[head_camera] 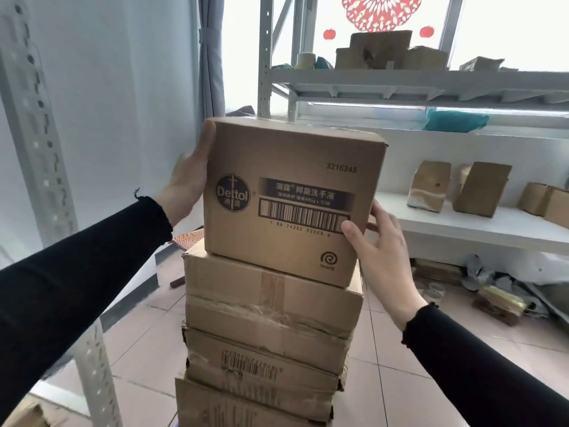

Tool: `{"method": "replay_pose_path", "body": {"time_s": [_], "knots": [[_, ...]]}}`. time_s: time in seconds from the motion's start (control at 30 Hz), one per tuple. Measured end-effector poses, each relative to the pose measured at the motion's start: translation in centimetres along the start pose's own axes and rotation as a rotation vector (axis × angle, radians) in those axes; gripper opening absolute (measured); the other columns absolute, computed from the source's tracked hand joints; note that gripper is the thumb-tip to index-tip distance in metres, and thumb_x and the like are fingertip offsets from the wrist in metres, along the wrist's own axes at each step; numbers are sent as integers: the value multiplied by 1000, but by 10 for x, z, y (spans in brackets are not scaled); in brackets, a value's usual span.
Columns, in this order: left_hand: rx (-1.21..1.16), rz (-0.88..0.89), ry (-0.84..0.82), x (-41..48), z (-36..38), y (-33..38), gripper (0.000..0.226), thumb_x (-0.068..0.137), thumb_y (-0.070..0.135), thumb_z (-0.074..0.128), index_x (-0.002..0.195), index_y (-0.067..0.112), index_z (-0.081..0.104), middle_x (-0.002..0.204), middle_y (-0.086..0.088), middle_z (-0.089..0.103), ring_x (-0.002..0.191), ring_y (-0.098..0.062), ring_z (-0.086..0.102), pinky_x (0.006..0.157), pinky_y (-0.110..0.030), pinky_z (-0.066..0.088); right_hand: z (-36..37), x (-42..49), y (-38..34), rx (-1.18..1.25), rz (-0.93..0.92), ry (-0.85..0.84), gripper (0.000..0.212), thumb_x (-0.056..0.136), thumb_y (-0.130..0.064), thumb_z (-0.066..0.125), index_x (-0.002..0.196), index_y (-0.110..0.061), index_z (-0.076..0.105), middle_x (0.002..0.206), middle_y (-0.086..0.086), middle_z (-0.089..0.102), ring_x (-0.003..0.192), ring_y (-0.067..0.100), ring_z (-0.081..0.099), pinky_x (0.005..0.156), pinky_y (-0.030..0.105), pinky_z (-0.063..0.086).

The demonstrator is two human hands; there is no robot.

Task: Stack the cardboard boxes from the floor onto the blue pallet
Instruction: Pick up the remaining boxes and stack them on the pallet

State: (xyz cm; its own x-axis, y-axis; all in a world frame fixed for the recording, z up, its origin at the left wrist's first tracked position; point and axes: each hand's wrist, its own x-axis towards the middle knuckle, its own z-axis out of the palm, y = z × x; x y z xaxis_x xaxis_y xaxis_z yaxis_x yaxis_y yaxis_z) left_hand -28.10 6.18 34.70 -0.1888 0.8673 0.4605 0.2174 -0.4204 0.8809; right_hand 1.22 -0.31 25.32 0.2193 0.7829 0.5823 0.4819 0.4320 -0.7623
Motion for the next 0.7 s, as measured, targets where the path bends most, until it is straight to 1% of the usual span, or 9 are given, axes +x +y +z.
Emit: {"method": "replay_pose_path", "body": {"time_s": [0.07,0.17,0.23,0.3,0.37,0.43,0.5,0.57,0.7], "knots": [[84,55,25,-9,-5,-33,71,83,88,36,111,34,72,110,10,74,105,-11,68,100,-46,52,3,-11,15,-73,1,-28,77,93,-57,61,162,-35,33,147,-14,48,134,8,51,111,43,48],[228,128,1,-36,-9,-85,54,87,80,43,101,34,68,100,15,70,90,12,62,83,-33,49,11,-28,38,-176,23,-90,90,88,-68,57,165,-35,22,160,-11,42,146,11,41,117,44,42],[272,137,-11,-55,-10,-112,40,94,66,52,115,34,66,106,13,70,94,8,64,79,-29,50,16,-38,52,-198,38,-117,92,89,-66,56,166,-36,17,159,-12,46,146,10,39,118,44,40],[323,146,-19,-67,-12,-131,37,96,55,62,129,39,59,111,26,69,103,0,67,85,-27,54,20,-45,62,-208,57,-132,89,94,-58,57,167,-36,11,151,-11,53,139,11,43,114,42,43],[366,168,-10,-74,-12,-142,41,93,48,69,131,41,56,101,42,66,96,12,66,86,-18,53,26,-50,70,-206,68,-128,85,98,-50,56,167,-39,7,145,-11,56,133,11,46,108,36,46],[344,176,18,-78,-8,-150,49,90,41,75,136,35,59,108,30,71,95,10,68,86,-17,53,31,-54,75,-217,59,-107,83,101,-43,57,167,-39,6,139,-10,58,123,6,48,98,25,44],[302,186,53,-81,-5,-156,59,88,36,79,142,25,60,118,5,73,99,-7,69,89,-25,54,35,-56,77,-220,46,-80,83,101,-39,58,167,-37,7,132,-8,59,110,-2,48,90,16,41],[291,206,61,-82,-4,-159,64,87,32,80,146,22,58,121,1,72,102,-14,68,90,-26,54,37,-57,79,-219,31,-52,84,101,-39,59,167,-35,8,132,-7,60,109,-1,50,94,21,45],[275,212,52,-84,-6,-164,75,85,32,82,152,23,52,133,1,68,117,-16,65,100,-29,54,38,-59,82,-211,-4,-34,84,101,-38,59,168,-33,9,135,-5,60,119,12,52,104,36,48]]}}
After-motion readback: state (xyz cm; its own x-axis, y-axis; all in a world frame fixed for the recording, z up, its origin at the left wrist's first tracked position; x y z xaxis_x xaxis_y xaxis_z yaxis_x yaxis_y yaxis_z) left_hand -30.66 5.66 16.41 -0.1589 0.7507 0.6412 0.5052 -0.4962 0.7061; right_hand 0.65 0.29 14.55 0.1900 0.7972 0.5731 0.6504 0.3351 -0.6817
